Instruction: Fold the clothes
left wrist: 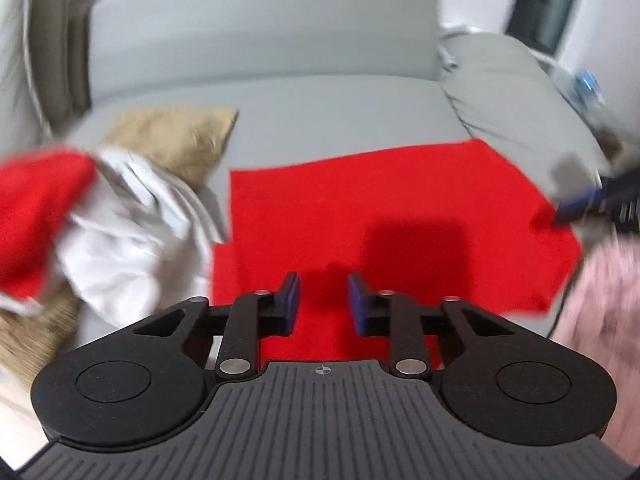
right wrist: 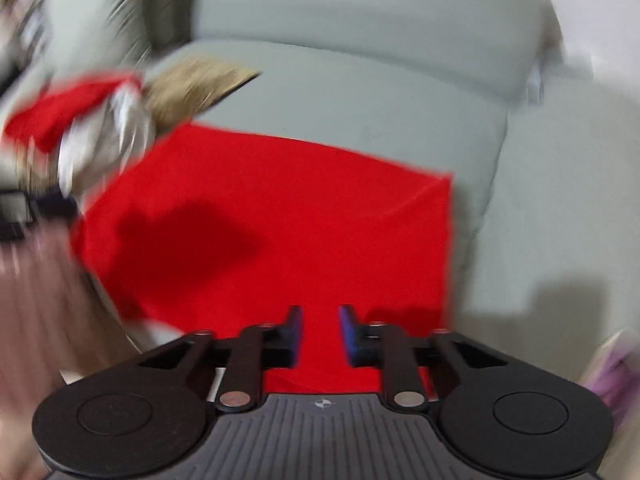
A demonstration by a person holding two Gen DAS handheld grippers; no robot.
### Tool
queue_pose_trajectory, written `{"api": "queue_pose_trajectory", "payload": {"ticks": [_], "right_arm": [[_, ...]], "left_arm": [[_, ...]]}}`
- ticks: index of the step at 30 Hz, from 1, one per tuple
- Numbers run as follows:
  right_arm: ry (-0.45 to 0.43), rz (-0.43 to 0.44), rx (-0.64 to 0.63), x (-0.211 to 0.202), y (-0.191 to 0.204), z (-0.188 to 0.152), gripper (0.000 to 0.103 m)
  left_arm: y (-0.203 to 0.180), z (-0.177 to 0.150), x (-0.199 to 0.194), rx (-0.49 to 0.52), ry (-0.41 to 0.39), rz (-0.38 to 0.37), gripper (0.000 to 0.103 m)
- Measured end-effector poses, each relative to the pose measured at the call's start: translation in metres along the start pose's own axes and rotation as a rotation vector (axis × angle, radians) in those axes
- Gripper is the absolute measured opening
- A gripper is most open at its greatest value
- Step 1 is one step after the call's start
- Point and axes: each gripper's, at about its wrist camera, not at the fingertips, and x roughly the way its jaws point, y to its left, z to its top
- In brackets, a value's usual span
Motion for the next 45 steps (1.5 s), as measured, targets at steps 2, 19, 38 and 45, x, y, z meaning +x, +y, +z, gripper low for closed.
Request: {"api": "queue_pose_trajectory", "payload": {"ticks": [2,19,38,45], "right_arm": [[-0.006,-0.011,0.039,0.013,0.006,-0.008,0.015],[-0.008,-0.071,0.145,-0.007,0.005,-0.065,0.023],[0.009,-0.064,0.212,0.019,0.021,-0.073,0.016],[-0.081,-0.007,0.277,-0.009,0.012,-0.093,0.031]], "left_arm": [[-0.008,-0.002,0.016,-0.029,0.017,0.000,0.019],[-0.052,-0.024,-0.004,0.060,0.066,0.091,0.032],[-0.077,-0.044,0.028,0.095,0.145,0.143,0.047],[-0.063,-0.051,0.000,0.002,0.038,0.126,0.049]]}}
